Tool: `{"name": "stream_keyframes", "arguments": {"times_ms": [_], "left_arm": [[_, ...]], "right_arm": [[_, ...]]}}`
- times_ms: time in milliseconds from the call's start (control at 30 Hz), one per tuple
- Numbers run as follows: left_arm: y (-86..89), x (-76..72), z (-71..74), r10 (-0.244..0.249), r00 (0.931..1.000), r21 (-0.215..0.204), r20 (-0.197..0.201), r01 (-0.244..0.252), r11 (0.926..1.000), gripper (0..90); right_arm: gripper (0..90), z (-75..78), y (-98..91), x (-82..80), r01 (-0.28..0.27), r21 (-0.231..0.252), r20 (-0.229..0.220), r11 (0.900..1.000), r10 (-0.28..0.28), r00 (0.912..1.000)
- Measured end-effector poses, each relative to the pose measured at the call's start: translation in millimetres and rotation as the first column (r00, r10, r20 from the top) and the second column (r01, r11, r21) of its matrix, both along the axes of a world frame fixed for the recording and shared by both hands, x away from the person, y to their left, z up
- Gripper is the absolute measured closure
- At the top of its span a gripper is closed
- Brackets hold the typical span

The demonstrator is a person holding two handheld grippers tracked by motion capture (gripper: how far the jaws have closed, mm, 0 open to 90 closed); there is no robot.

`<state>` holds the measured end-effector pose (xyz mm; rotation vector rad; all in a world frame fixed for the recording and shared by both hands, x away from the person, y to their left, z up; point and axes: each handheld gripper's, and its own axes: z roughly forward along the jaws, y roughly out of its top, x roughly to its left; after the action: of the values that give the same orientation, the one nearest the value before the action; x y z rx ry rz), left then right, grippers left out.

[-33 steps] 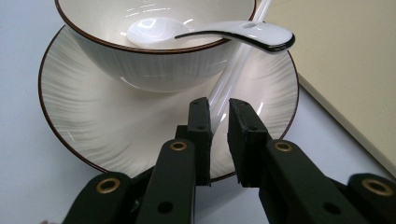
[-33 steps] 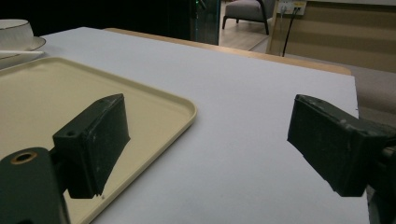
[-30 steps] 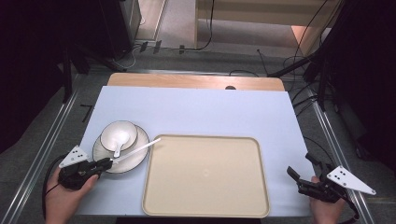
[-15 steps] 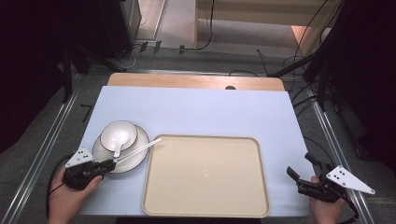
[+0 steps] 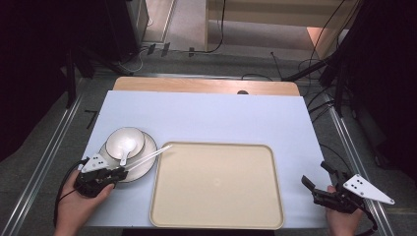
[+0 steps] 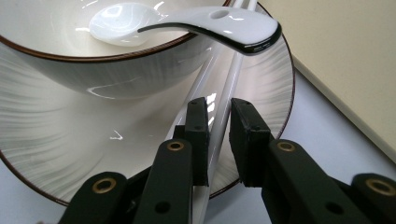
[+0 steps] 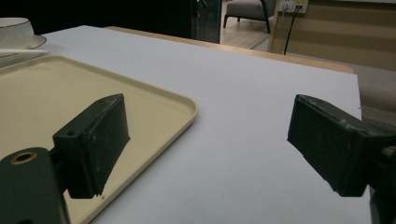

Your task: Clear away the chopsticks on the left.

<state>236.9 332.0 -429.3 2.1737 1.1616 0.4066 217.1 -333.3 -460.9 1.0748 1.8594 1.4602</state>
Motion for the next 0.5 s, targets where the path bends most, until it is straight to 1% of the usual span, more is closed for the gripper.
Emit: {"name": "stream_keyframes", "arguments": {"times_ms": [100,133,167,200,233,267,367,500], "left_arm": [[-3.3,3.3,-1.6,-0.018,0.9996,0.008,-0.024,0.018,0.9998,77.1],[-6.7,5.2,-3.3,-0.027,0.9986,0.028,-0.045,0.028,0.9992,78.1],[-8.3,6.0,-3.6,-0.03,0.9982,0.035,-0.052,0.032,0.9989,78.9],[-9.4,6.6,-3.2,-0.035,0.9974,0.02,-0.063,0.037,0.9991,80.1],[-9.4,6.6,-3.2,-0.035,0.9974,0.02,-0.063,0.037,0.9991,82.6],[-13.2,6.9,-2.8,-0.051,0.9963,0.025,-0.069,0.053,0.9983,84.6],[-15.3,7.2,-1.9,-0.048,0.9962,0.038,-0.073,0.051,0.998,85.1],[-15.8,7.3,-1.2,-0.044,0.9962,0.029,-0.075,0.047,0.9985,85.3]], "right_arm": [[13.0,-0.3,-0.5,0.3,-0.001,0.001,-0.001,1.0,0.001,1.0],[13.0,-0.3,-1.1,-0.2,0.002,0.004,-0.003,1.0,-0.002,1.0],[13.1,-0.2,-1.3,-0.4,0.001,0.005,-0.003,1.0,-0.001,1.0],[13.0,0.0,-1.5,-0.6,0.001,0.007,-0.001,1.0,-0.001,1.0],[13.0,0.0,-1.5,-0.6,0.001,0.007,-0.001,1.0,-0.001,1.0],[13.0,0.0,-1.6,-0.3,0.0,0.013,0.001,0.9999,0.0,1.0],[13.0,-0.8,-0.7,0.0,-0.006,0.015,0.0,0.9999,0.006,1.0],[13.0,-1.0,0.3,0.4,-0.011,0.018,0.0,0.9998,0.011,0.9999]]}}
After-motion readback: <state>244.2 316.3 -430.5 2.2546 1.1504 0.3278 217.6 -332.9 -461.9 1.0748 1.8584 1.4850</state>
